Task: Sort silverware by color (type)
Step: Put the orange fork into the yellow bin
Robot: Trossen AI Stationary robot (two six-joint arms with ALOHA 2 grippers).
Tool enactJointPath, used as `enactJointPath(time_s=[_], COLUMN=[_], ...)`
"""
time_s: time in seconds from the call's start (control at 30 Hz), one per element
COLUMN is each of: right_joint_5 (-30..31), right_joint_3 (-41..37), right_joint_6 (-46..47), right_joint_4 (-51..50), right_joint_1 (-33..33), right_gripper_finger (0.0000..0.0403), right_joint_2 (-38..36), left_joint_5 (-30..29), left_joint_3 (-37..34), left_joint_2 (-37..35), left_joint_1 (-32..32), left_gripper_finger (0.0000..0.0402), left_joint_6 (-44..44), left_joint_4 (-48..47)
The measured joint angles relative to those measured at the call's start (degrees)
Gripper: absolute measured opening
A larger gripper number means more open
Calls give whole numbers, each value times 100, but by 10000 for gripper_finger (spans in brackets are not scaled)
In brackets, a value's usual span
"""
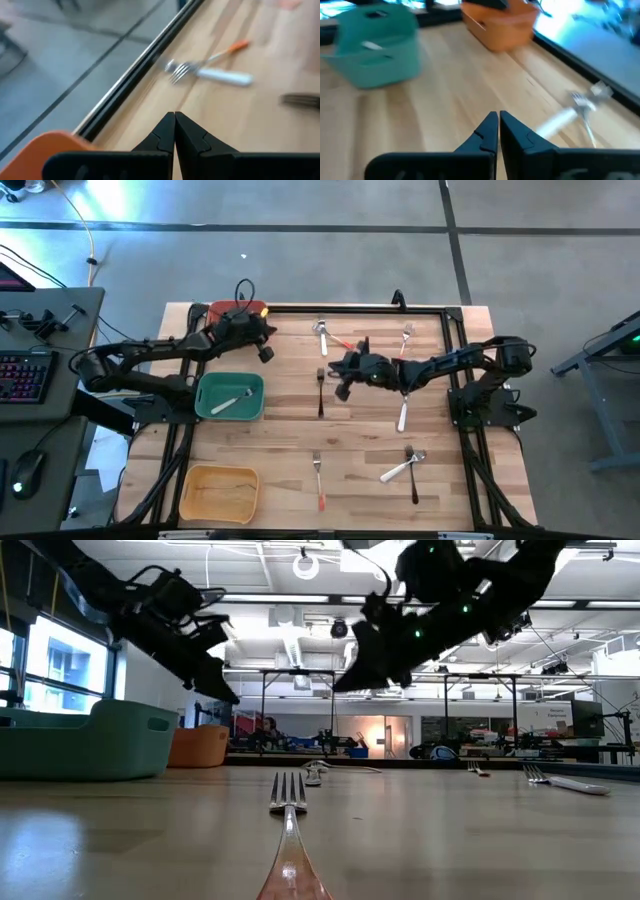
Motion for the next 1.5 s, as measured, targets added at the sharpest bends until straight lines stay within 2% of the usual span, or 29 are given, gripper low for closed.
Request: enactJointPath(time_s=[0.17, 0.3, 0.47, 0.63, 0.8, 1.0, 1.13, 1.5], right_joint_5=[-66, -89, -87, -114, -633, -1174, -1420, -1533], right_joint_3=[202, 491, 896, 1269, 1469, 1443, 1574, 3501], right_joint_6=[273, 238, 165, 81, 34, -72, -241, -789], right_joint_4=[-803, -1431, -2294, -3049, -3464, -3475, -3567, -5310], right_joint_1=[-251, -459, -769, -1091, -1518, -2063, -2272, -2495], right_gripper_finger=[0, 0, 15, 73, 118, 121, 117, 117], right_joint_2=[0, 0, 0, 0, -2, 88, 465, 1907], left_joint_5=[539, 925, 959, 1011, 1374, 1383, 1382, 1382], left_joint_3=[-797, -1244, -1445, -1473, -1475, -1475, -1475, -1475], left_joint_2=[-401, -794, -1175, -1397, -1573, -1674, -1674, -1674], left_joint_1=[-301, -591, -827, -998, -1115, -1154, -1154, -1152], left_gripper_finger=[0, 0, 0, 0, 0, 0, 0, 0], left_joint_6=[-359, -464, -487, -740, -766, -940, -940, -951], left_joint_4=[1416, 1933, 1987, 1971, 2006, 2009, 2010, 2013])
